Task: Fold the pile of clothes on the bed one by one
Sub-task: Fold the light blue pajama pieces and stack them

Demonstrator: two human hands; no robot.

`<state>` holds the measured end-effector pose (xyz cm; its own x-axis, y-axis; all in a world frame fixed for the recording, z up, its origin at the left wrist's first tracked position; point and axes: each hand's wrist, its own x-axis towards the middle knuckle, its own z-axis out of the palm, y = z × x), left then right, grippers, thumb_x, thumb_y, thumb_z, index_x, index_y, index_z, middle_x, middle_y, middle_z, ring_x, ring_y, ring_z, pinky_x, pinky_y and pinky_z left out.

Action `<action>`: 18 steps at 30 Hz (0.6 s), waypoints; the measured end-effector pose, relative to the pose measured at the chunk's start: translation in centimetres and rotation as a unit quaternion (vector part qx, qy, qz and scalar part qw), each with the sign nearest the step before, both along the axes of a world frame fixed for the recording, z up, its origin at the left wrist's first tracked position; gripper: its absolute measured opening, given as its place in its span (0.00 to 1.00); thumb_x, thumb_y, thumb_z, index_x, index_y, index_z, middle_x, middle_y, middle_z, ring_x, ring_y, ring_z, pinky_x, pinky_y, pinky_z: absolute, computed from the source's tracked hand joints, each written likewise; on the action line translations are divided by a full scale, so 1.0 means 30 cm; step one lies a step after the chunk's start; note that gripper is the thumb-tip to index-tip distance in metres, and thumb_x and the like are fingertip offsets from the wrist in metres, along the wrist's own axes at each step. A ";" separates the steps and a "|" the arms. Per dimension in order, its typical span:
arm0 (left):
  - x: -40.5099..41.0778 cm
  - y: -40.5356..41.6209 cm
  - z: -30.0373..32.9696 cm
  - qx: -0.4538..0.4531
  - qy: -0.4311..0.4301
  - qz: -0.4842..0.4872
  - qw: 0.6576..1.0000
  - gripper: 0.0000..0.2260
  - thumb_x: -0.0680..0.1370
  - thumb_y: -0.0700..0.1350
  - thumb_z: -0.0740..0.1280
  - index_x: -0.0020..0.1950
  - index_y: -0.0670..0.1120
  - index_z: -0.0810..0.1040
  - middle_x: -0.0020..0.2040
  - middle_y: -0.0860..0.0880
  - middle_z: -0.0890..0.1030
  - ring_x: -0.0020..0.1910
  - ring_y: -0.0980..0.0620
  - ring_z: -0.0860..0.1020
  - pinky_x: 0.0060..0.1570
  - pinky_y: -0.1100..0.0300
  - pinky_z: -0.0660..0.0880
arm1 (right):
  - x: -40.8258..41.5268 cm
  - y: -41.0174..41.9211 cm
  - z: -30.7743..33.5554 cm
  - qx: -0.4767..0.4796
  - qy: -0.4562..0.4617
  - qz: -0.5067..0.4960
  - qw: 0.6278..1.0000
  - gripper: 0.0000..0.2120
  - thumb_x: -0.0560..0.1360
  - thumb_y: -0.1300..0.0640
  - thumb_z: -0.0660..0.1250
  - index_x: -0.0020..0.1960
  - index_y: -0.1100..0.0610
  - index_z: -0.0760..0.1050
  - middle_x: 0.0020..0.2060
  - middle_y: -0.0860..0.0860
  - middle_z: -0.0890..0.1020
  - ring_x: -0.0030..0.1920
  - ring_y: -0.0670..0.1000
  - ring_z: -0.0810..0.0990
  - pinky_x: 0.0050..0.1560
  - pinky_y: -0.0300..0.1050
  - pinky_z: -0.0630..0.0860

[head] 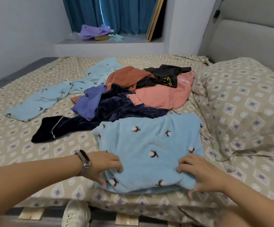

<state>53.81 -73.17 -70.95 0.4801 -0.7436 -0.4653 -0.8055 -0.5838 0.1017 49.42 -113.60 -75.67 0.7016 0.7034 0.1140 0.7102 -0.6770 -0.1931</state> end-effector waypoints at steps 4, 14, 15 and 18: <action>-0.033 0.016 0.026 -0.180 -0.004 0.122 0.976 0.23 0.76 0.67 0.58 0.61 0.53 0.75 0.57 0.56 0.75 0.55 0.57 0.73 0.59 0.59 0.70 | -0.003 0.012 0.112 0.049 0.196 -0.073 0.977 0.25 0.55 0.28 0.74 0.48 0.35 0.77 0.53 0.32 0.74 0.58 0.34 0.70 0.61 0.34 0.67; -0.041 -0.051 -0.038 0.048 -0.100 0.246 0.963 0.17 0.82 0.55 0.54 0.65 0.47 0.69 0.63 0.50 0.68 0.59 0.48 0.72 0.58 0.51 0.71 | 0.008 0.177 -0.039 0.041 0.035 -0.217 0.975 0.37 0.69 0.22 0.41 0.68 0.36 0.70 0.70 0.40 0.67 0.74 0.47 0.56 0.72 0.43 0.47; -0.048 -0.057 -0.032 0.074 -0.112 0.236 0.962 0.16 0.83 0.54 0.53 0.65 0.46 0.69 0.62 0.49 0.68 0.59 0.48 0.72 0.56 0.52 0.71 | 0.001 0.177 -0.062 0.065 0.035 -0.215 0.974 0.35 0.70 0.22 0.43 0.66 0.36 0.72 0.69 0.38 0.67 0.74 0.45 0.56 0.72 0.42 0.47; -0.033 -0.057 -0.022 -0.019 -0.121 0.330 0.936 0.11 0.80 0.53 0.58 0.52 0.47 0.71 0.53 0.48 0.70 0.50 0.47 0.73 0.49 0.54 0.71 | -0.002 0.182 -0.063 0.222 0.018 -0.286 0.932 0.21 0.74 0.30 0.57 0.56 0.40 0.78 0.59 0.39 0.74 0.66 0.43 0.66 0.67 0.44 0.58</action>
